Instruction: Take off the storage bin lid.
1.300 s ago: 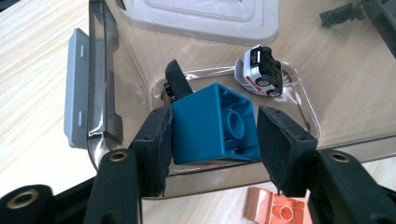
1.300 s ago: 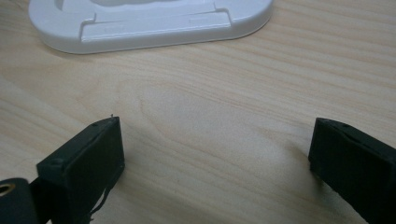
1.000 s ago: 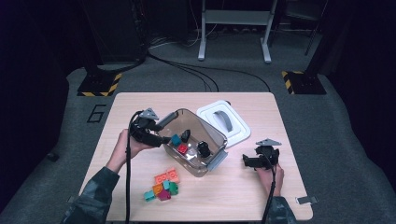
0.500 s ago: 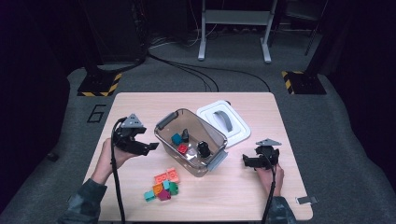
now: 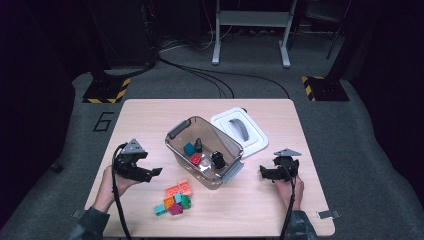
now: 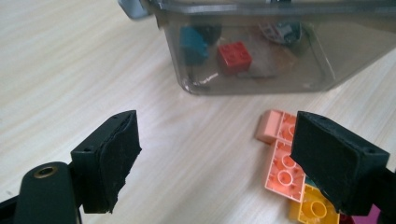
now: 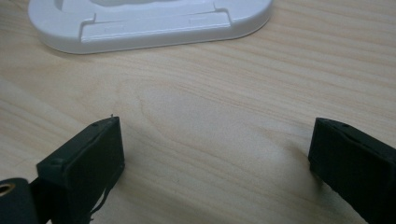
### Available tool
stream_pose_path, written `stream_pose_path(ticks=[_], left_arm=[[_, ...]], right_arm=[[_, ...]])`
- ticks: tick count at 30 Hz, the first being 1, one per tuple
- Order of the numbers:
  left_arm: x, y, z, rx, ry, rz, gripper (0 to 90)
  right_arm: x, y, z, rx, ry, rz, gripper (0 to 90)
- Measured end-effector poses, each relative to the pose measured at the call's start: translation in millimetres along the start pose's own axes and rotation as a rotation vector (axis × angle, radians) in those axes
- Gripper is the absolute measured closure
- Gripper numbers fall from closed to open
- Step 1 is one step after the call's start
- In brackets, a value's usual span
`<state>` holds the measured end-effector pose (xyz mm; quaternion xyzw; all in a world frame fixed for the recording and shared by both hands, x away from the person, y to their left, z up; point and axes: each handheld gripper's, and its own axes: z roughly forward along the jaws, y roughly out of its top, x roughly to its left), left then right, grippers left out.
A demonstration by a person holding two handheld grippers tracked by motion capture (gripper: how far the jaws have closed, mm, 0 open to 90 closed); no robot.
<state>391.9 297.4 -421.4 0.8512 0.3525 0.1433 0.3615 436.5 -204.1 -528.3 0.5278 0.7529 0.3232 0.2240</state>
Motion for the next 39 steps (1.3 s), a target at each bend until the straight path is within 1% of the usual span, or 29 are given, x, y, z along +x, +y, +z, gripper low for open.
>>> stream_pose_path(ticks=[3,7,8,12,13,14,15,17,20,22,23,24,26,28,29,31,33,37,38,39], left_arm=[[-3.9,-9.2,8.3,0.015,-0.013,-0.007,15.2],[-11.6,-20.1,24.7,0.046,-0.041,-0.011,15.3],[-13.9,-22.5,29.9,0.06,-0.048,-0.002,15.4],[-20.2,-27.4,43.7,0.084,-0.073,-0.006,15.9],[-21.3,-28.1,47.3,0.099,-0.078,0.006,16.0],[-23.9,-29.4,52.9,0.106,-0.079,0.006,16.1],[-24.5,-29.7,55.1,0.113,-0.085,0.007,16.3],[-25.8,-30.1,59.4,0.131,-0.088,0.016,16.7],[-28.8,-32.9,65.4,0.144,-0.086,0.013,16.9],[-29.4,-34.7,68.0,0.152,-0.082,0.017,17.0],[-29.8,-35.6,69.1,0.156,-0.078,0.013,17.0],[-30.2,-36.4,70.1,0.156,-0.064,0.017,17.1],[-29.0,-37.0,70.5,0.165,-0.078,0.013,17.3],[-26.5,-38.0,71.0,0.16,-0.064,0.013,17.3],[-25.1,-38.6,70.9,0.157,-0.065,0.005,17.3],[-21.5,-39.8,70.0,0.15,-0.052,-0.001,17.3],[-18.5,-40.7,69.6,0.149,-0.049,-0.014,17.3],[-10.7,-42.8,65.9,0.147,-0.015,-0.027,18.1],[-6.9,-43.4,62.4,0.151,-0.017,-0.032,18.7],[-5.4,-43.9,61.0,0.137,-0.014,-0.036,18.8]], right_arm=[[0.0,0.0,0.0,0.0,0.0,0.0,2.6],[0.0,0.0,0.0,0.0,0.0,0.0,2.6],[0.0,0.0,0.0,0.0,0.0,0.0,2.6],[0.0,0.0,0.0,0.0,0.0,0.0,2.6],[0.0,0.0,0.0,0.0,0.0,0.0,2.6],[0.0,0.0,0.0,0.0,0.0,0.0,2.6],[0.0,0.0,0.0,0.0,0.0,0.0,2.6],[0.0,0.0,0.0,0.0,0.0,0.0,2.6],[0.1,-0.1,-0.1,0.0,-0.002,0.0,2.7],[0.2,-0.1,-0.1,0.0,-0.001,0.001,2.7],[0.1,-0.1,-0.2,0.001,-0.002,0.0,2.7],[0.1,-0.1,-0.1,0.0,-0.002,0.0,2.7],[0.0,0.0,-0.1,0.0,-0.001,0.001,2.7],[0.0,0.0,-0.1,0.0,-0.001,0.001,2.7],[0.0,0.0,-0.1,0.0,-0.001,0.001,2.7],[0.0,0.0,-0.1,0.0,-0.001,0.001,2.7],[0.0,0.0,-0.1,0.0,-0.001,0.001,2.7],[0.0,0.0,-0.1,0.0,-0.001,0.001,2.7],[0.0,0.0,-0.1,0.0,-0.001,0.001,2.7],[0.0,0.0,-0.1,0.0,-0.002,0.001,2.7]])
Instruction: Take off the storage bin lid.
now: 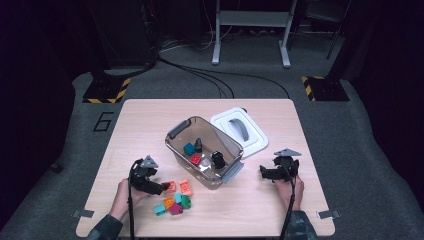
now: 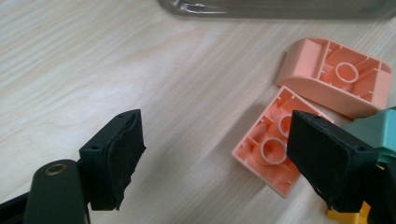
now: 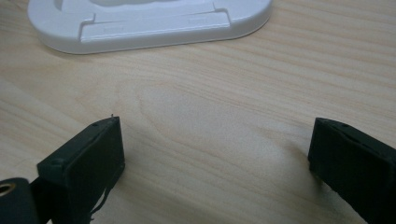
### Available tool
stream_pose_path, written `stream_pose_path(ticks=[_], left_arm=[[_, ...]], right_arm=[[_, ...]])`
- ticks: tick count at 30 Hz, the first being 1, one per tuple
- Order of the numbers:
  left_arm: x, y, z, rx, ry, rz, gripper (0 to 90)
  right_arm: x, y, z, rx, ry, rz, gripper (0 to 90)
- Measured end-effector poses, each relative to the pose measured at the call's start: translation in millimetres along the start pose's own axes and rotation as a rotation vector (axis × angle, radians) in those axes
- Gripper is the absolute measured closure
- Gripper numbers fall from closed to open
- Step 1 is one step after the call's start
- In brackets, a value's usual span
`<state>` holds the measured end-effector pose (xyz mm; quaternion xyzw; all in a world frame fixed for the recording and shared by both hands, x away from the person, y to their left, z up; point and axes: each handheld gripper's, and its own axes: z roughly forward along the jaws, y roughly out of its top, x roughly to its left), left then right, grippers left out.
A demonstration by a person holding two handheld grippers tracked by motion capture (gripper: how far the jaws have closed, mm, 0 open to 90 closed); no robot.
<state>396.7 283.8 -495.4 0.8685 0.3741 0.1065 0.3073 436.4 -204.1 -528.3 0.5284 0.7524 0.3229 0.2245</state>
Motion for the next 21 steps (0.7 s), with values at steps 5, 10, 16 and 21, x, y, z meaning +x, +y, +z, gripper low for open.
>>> stream_pose_path(ticks=[5,10,16,21], left_arm=[[-3.5,5.1,-9.8,-0.042,-0.053,0.049,19.0],[-10.0,10.7,-4.1,-0.003,-0.088,0.126,21.4],[-13.1,9.6,4.0,0.015,-0.121,0.149,28.5],[-12.5,9.9,8.9,0.032,-0.1,0.137,38.6]], right_arm=[[0.0,0.0,0.0,0.0,0.0,0.0,2.7],[0.0,0.0,0.0,0.0,0.0,0.0,2.8],[0.0,0.0,0.0,0.0,0.0,0.0,2.7],[-0.1,0.0,0.0,0.0,0.001,0.001,2.7]])
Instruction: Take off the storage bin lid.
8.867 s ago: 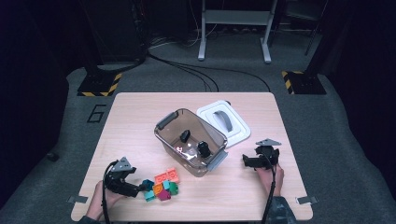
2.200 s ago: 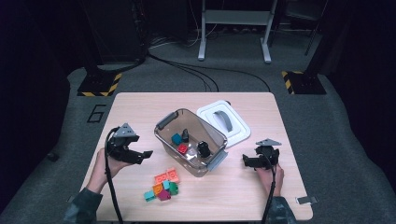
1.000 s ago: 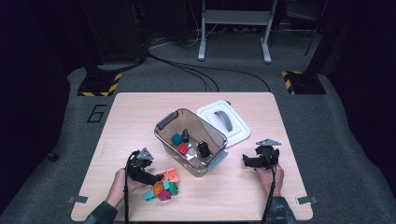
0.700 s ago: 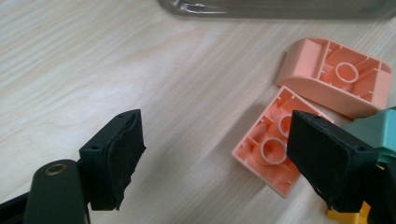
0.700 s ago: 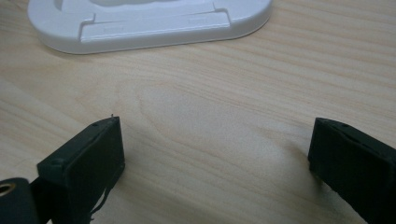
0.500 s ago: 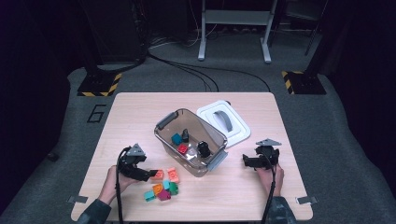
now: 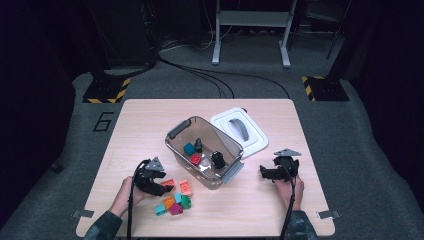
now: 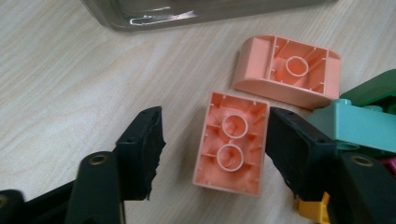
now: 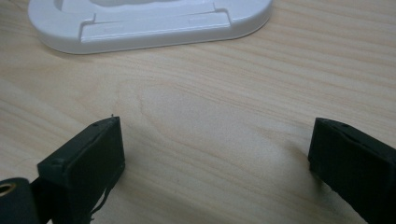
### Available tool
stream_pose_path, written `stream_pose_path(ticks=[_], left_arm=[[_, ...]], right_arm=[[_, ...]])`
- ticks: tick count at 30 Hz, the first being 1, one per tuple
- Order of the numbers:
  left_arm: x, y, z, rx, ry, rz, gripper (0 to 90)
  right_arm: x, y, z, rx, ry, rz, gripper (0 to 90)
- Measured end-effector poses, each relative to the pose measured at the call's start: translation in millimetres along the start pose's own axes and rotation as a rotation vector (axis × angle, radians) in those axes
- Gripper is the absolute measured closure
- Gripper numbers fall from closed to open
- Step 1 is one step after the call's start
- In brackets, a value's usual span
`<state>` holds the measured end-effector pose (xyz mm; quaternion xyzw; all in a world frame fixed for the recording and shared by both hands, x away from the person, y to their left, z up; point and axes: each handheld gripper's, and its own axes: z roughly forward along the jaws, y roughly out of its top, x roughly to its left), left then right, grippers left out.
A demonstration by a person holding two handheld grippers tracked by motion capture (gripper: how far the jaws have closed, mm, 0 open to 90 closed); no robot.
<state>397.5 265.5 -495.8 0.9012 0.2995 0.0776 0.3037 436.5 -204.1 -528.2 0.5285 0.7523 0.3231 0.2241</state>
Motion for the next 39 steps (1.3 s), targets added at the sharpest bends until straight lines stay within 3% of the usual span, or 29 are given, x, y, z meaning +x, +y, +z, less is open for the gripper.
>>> stream_pose_path(ticks=[7,12,20,23,39], left_arm=[[1.6,2.7,-1.6,-0.022,0.01,-0.049,41.6],[-1.5,7.5,7.7,0.012,0.01,-0.067,42.4],[-3.8,11.6,11.9,0.026,0.023,-0.073,57.7],[-2.0,10.9,10.0,0.026,0.028,-0.071,58.5],[12.7,4.6,-5.7,-0.036,0.054,-0.136,58.7]], right_arm=[[0.0,0.0,0.0,0.0,0.0,0.0,2.8],[0.0,0.0,0.0,-0.001,0.0,0.0,2.8],[-0.1,0.0,0.0,-0.001,0.0,0.0,2.9],[-0.1,0.0,0.0,-0.001,0.0,0.001,2.9],[-0.1,0.0,0.0,-0.001,0.0,0.001,2.9]])
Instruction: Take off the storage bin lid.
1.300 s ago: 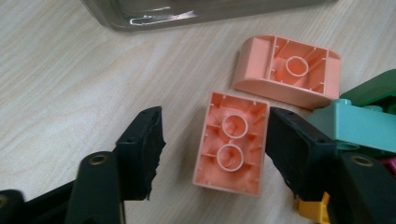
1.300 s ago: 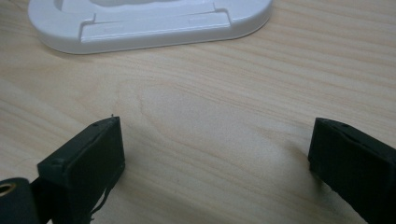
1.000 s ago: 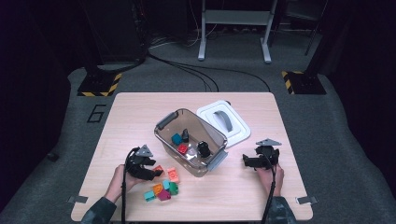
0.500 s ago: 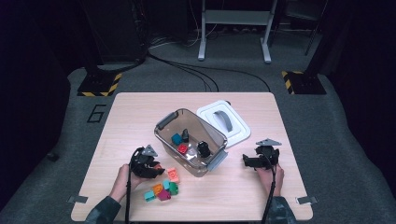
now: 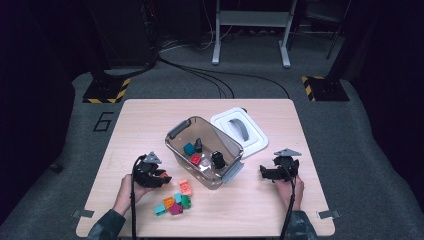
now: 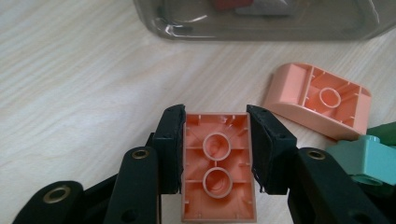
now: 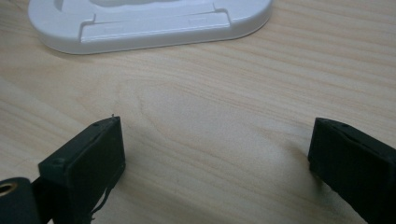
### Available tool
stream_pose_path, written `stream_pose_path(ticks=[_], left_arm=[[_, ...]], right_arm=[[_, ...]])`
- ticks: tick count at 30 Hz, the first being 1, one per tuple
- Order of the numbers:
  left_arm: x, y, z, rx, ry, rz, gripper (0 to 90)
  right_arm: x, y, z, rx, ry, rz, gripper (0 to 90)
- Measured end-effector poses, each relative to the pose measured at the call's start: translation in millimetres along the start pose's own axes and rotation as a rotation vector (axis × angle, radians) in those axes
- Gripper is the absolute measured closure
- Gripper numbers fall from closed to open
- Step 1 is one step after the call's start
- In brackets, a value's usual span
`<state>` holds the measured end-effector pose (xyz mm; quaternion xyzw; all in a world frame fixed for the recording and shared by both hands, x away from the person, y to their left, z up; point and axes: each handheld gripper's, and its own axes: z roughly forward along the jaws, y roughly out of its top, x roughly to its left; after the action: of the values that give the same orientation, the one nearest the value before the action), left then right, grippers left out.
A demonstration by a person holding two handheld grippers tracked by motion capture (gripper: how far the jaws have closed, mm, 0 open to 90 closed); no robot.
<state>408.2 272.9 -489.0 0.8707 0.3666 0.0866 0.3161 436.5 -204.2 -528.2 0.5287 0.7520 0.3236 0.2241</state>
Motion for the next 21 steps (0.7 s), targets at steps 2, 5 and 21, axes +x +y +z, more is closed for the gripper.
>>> stream_pose_path(ticks=[2,5,21], left_arm=[[2.5,0.0,-2.7,-0.009,0.009,-0.01,58.8],[7.9,-0.2,-8.1,-0.017,0.023,-0.01,58.8],[30.2,2.4,-29.1,-0.076,0.048,-0.076,58.8]], right_arm=[[0.0,0.0,0.0,0.0,0.0,0.0,2.9],[0.0,0.0,0.0,0.0,0.0,0.0,2.9],[0.0,0.0,0.0,0.0,0.0,0.0,2.9]])
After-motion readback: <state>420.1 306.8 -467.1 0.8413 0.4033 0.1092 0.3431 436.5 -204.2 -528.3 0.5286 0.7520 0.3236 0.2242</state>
